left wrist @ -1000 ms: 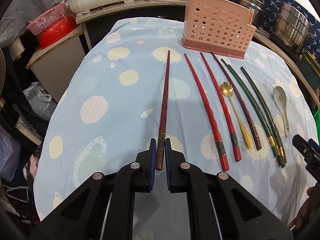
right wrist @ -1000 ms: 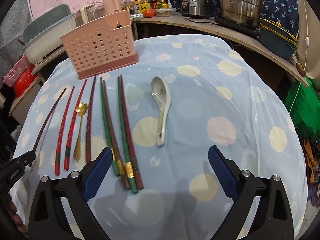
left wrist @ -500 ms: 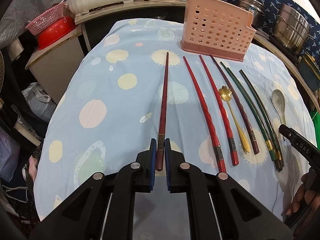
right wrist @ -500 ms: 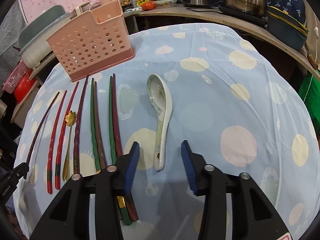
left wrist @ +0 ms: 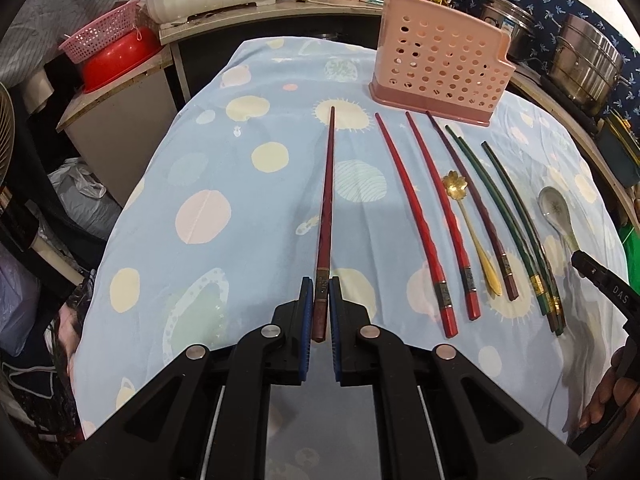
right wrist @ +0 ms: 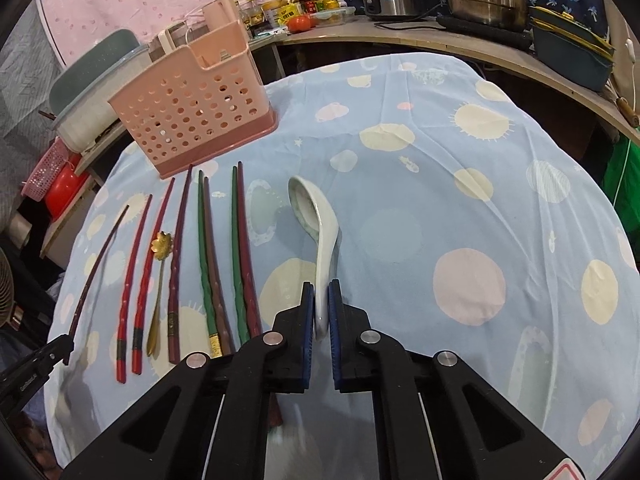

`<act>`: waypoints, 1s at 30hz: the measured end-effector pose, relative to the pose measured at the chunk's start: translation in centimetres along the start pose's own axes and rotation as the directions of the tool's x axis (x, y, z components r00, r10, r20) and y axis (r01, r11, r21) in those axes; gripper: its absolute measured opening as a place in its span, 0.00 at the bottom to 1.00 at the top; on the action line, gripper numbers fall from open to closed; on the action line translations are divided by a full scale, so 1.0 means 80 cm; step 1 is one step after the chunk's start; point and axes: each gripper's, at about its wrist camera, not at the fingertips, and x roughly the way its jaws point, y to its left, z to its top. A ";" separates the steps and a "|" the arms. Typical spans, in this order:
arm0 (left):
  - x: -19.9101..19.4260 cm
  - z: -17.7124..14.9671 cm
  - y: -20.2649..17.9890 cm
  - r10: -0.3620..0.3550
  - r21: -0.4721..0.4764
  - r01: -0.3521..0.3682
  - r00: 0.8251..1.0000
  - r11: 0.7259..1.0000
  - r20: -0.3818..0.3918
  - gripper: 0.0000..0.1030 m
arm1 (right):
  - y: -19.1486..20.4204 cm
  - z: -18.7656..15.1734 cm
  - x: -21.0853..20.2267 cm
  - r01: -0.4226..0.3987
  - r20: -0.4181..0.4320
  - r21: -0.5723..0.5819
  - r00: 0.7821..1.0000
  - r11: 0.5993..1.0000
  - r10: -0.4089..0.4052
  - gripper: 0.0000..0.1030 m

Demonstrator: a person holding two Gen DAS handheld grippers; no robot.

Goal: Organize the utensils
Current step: 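Lift the chopstick and spoon and carry both above the pink holder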

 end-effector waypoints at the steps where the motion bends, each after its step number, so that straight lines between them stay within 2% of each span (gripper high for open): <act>1: -0.003 0.000 -0.001 -0.001 0.001 0.001 1.000 1.000 0.005 0.06 | 0.000 0.000 -0.005 -0.005 0.005 0.003 1.000 1.000 0.005 0.07; 12: -0.051 0.001 -0.008 -0.022 0.015 0.021 0.997 1.000 0.073 0.04 | 0.000 0.000 -0.059 -0.029 0.074 0.016 0.997 0.999 0.028 0.06; 18: -0.039 -0.008 -0.001 -0.054 0.000 0.054 0.997 0.999 0.047 0.05 | 0.002 -0.007 -0.072 -0.041 0.079 0.017 0.996 0.999 0.039 0.06; 20: -0.027 -0.014 -0.003 -0.046 0.012 0.046 0.998 0.999 0.032 0.17 | 0.002 -0.011 -0.074 -0.042 0.076 0.017 0.996 0.999 0.041 0.06; 21: -0.023 -0.016 -0.003 -0.035 0.015 0.035 0.999 0.999 0.034 0.28 | 0.003 -0.012 -0.074 -0.042 0.074 0.016 0.996 0.999 0.041 0.06; 22: -0.018 -0.017 -0.003 -0.025 0.017 0.024 0.999 1.000 0.040 0.31 | 0.003 -0.013 -0.074 -0.042 0.073 0.016 0.996 0.999 0.041 0.06; 27: 0.010 -0.017 0.000 -0.021 0.016 0.021 1.000 1.000 0.016 0.30 | 0.005 -0.015 -0.073 -0.043 0.071 0.014 0.997 0.999 0.042 0.06; 29: 0.019 -0.017 0.004 -0.029 0.005 0.029 1.000 1.000 0.000 0.21 | 0.005 -0.015 -0.073 -0.042 0.071 0.013 0.997 0.999 0.041 0.06; 30: 0.023 -0.017 0.006 -0.036 0.001 0.036 0.999 0.999 -0.004 0.13 | 0.005 -0.014 -0.073 -0.042 0.072 0.013 0.997 0.999 0.041 0.06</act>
